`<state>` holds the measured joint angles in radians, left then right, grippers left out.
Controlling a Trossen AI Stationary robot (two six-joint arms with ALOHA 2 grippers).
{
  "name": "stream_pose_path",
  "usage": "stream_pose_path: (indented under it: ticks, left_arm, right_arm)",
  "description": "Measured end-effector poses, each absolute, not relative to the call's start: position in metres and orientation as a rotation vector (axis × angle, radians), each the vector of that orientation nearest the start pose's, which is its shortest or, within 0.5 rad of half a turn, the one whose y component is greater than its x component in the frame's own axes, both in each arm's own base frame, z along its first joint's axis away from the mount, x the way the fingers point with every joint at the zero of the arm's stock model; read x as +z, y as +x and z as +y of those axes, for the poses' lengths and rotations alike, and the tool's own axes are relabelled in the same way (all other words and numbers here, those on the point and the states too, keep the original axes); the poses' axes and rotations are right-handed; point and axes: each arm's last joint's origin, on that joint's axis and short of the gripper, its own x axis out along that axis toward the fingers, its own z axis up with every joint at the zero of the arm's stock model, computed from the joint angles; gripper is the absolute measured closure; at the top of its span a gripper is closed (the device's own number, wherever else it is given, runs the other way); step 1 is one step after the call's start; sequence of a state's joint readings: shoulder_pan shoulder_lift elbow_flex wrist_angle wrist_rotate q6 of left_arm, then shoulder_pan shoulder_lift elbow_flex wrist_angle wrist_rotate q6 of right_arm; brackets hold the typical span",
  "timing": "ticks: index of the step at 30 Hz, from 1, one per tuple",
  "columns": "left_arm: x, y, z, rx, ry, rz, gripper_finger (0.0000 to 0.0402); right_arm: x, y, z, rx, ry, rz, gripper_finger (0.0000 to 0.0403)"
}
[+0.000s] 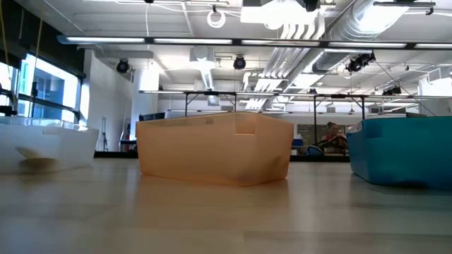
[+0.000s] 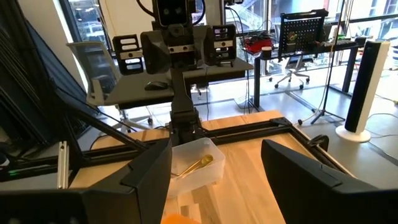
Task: Sort silverware by color (type)
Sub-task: Return to Home Position
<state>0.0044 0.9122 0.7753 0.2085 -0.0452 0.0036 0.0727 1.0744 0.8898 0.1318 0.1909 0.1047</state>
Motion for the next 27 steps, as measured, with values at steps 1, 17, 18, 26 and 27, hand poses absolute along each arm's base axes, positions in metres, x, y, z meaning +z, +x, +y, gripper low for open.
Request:
stream_pose_path:
  ticks: [1,17,18,26,27]
  left_arm:
    - [0.3452,0.2058,0.0022,0.05,0.002,-0.071,0.0245]
    - [0.3496,0.2053,0.0022,0.05,-0.001,-0.117,0.0245]
    - [0.3496,0.2053,0.0022,0.05,-0.001,-0.117,0.0245]
    - [0.3495,0.2053,0.0021,0.049,0.0,-0.116,0.0245]
    - [0.3494,0.2054,0.0022,0.05,0.0,-0.115,0.0245]
  right_arm:
    - [0.3446,0.2419,0.0121,-0.121,0.098,0.046,0.0169]
    - [0.3446,0.2419,0.0121,-0.122,0.117,0.045,0.0169]
    - [0.3446,0.2419,0.0121,-0.121,0.116,0.045,0.0169]
    - [0.3446,0.2419,0.0121,-0.121,0.09,0.046,0.0169]
    - [0.3446,0.2419,0.0121,-0.121,0.09,0.046,0.0169]
